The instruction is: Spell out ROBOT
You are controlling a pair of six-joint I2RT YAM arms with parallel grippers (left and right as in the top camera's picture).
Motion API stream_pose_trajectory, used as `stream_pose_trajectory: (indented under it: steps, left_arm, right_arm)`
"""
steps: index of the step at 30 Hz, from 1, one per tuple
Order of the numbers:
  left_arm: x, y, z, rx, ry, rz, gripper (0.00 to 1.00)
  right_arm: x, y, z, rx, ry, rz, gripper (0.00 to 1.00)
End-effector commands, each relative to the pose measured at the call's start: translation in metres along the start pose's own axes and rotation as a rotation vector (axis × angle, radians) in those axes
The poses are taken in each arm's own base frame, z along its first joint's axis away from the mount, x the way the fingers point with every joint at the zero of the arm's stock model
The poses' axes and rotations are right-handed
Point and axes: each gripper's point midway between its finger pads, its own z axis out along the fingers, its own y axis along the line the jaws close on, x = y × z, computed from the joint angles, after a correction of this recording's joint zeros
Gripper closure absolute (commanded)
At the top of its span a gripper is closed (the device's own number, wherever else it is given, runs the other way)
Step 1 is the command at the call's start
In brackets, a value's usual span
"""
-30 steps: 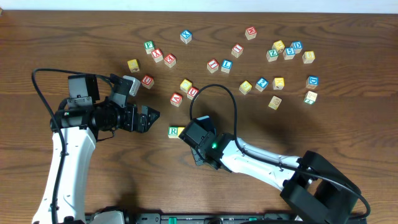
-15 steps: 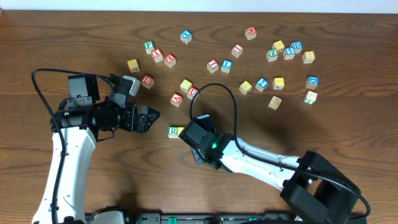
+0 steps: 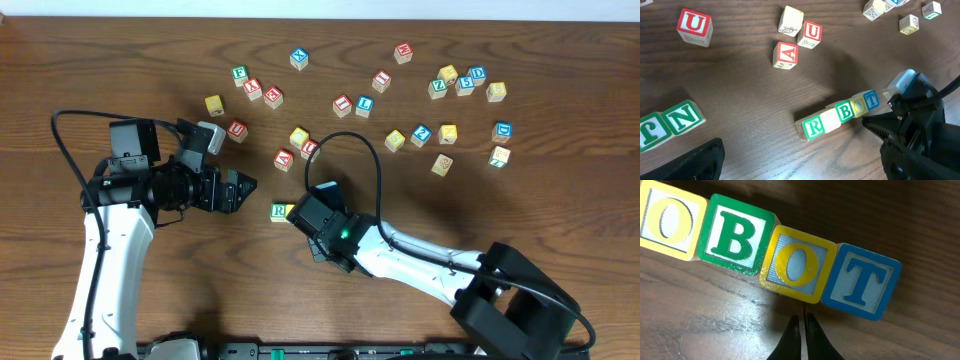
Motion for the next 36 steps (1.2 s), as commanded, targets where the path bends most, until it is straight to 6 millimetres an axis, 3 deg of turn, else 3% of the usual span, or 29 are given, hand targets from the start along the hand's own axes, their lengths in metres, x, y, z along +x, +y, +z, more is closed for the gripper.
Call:
stream_pose_trajectory:
  steps: [1,36]
  left_arm:
    - [-0.0044,0.0002,-0.0036,-0.005,-0.014,0.015,0.02]
    - [-0.0044,0.0002,-0.0036,-0.005,-0.014,0.015,0.02]
  right_arm:
    - [-0.0023,-0.0005,-0.0005,0.016,-0.020,0.000,0.99]
    - [-0.0081,-0.0012,-0.0007,0.024,-0.048,-0.008,0.99]
